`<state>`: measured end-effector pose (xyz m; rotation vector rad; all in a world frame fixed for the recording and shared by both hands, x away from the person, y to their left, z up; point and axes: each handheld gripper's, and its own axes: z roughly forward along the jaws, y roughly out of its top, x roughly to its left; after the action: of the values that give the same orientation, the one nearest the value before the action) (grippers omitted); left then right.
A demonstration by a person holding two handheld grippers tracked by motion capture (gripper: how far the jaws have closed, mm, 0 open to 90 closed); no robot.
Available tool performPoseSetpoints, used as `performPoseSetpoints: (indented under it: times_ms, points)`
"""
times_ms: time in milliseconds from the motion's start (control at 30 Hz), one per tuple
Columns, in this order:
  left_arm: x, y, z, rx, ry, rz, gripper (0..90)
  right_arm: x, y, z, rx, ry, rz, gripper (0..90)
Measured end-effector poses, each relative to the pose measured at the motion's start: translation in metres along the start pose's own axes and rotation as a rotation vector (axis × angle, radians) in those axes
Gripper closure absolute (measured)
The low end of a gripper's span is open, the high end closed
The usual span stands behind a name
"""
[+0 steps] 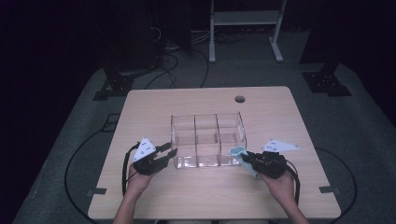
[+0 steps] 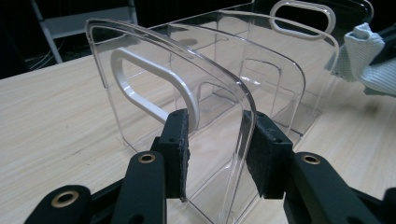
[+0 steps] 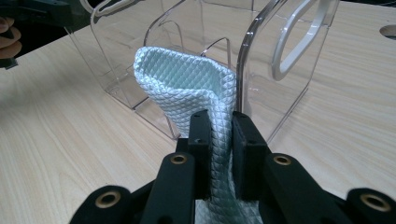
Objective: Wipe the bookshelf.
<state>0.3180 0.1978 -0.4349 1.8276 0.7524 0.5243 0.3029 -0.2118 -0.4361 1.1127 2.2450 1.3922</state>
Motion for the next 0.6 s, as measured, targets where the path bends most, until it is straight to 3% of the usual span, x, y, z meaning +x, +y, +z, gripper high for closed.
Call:
performPoseSetpoints:
  times_ms: [333,600]
  points:
    - [0.014,0.006,0.010,0.010,0.014,-0.016,64.2,0.001,0.004,0.006,0.005,-0.002,-0.013,79.3]
    - [0.016,0.009,0.019,0.012,0.017,-0.023,64.0,-0.002,0.005,0.009,0.009,-0.012,-0.007,79.2]
